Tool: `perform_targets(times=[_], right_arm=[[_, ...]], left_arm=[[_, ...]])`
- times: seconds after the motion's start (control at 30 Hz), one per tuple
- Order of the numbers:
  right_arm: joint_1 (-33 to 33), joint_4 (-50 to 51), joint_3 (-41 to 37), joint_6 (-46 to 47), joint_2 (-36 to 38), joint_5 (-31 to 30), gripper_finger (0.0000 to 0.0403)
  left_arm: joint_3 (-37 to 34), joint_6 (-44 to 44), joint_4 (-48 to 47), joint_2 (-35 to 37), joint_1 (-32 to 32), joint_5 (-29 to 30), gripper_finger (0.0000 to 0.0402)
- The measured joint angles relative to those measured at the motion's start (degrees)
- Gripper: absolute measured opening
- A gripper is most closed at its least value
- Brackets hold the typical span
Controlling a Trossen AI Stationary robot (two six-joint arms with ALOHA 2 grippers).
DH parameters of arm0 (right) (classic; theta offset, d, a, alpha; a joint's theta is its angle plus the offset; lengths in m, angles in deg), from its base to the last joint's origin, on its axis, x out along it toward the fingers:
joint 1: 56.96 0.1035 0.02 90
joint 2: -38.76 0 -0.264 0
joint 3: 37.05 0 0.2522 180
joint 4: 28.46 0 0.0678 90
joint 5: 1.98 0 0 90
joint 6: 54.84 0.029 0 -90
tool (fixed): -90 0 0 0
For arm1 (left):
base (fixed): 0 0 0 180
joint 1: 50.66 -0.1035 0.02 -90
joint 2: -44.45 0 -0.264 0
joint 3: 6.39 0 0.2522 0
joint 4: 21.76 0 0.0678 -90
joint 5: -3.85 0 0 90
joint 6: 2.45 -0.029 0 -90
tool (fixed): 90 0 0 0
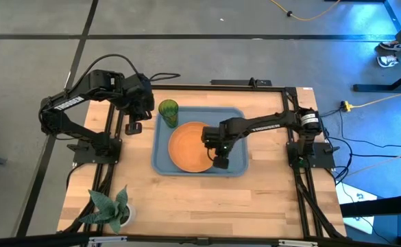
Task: Pick and place plate/cup/fork/spoon on tray
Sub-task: Adjust the orange plate
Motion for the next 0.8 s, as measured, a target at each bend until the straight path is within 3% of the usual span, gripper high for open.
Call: perform_targets(times=[0.4, 0.8], right_arm=[[-2.04, -6.79, -7.25, 0.18, -0.14, -0.26, 0.0006], [-1.99, -7.32, -4.31, -1.64, -0.14, -0.25, 0.0006]], left_arm=[[0.0, -0.07, 0.06, 0.0, 0.0, -0.07, 0.003], [0.0, -0.07, 0.09, 0.01, 0.0, -0.05, 0.003]])
